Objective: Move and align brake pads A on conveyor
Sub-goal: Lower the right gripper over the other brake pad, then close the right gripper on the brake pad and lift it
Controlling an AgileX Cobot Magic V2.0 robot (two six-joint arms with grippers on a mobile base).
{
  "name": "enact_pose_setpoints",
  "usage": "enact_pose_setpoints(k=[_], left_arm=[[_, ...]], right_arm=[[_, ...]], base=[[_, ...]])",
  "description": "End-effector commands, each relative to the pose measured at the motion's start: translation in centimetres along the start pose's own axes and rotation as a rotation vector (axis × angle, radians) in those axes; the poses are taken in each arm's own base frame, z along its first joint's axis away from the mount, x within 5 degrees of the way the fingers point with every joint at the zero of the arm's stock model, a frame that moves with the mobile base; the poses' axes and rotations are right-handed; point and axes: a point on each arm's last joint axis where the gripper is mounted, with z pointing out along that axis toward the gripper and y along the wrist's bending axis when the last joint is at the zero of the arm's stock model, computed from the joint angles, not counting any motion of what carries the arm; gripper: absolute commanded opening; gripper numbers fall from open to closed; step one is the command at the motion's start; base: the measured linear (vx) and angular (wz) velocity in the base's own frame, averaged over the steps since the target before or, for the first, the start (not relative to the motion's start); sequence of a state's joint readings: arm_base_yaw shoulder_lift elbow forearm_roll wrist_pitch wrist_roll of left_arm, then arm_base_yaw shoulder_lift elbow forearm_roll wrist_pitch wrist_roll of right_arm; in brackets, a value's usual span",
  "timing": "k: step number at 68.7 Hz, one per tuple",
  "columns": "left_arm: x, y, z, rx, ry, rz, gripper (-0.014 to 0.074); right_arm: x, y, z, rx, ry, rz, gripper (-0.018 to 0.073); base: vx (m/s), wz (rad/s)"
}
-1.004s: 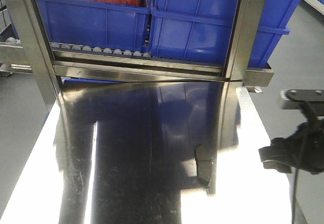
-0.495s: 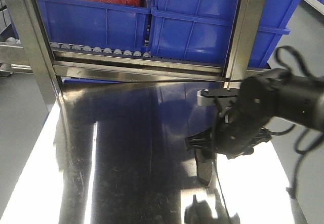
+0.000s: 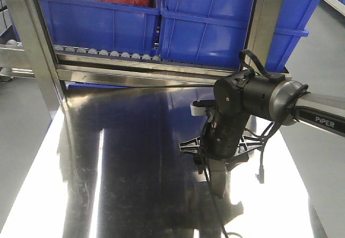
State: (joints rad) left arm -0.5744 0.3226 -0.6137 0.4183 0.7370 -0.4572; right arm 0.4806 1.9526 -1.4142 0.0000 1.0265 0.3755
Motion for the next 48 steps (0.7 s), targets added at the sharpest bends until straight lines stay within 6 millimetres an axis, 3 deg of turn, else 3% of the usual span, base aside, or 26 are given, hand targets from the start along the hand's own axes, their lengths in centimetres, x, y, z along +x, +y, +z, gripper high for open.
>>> enact_pose_setpoints(k=[1,15,48], left_arm=[[-1.6,-0.3,-0.3,0.031,-0.105,0.013,-0.0006],[-1.6,-0.3,-0.3,0.031,-0.105,0.013,-0.0006],[-1.6,-0.3,-0.3,0.031,-0.105,0.013,-0.0006]], right_arm=[[-0.5,0.0,-1.9,-0.008,-0.062,0.011,0.048],[-0.8,-0.1,-0.7,0.01,-0.044,0.031,0.0479],[-1.4,-1.3,0.0,0.016,-0.039,0.073,0.0471]], base=[[0.0,0.0],[0.0,0.0],[0.0,0.0]])
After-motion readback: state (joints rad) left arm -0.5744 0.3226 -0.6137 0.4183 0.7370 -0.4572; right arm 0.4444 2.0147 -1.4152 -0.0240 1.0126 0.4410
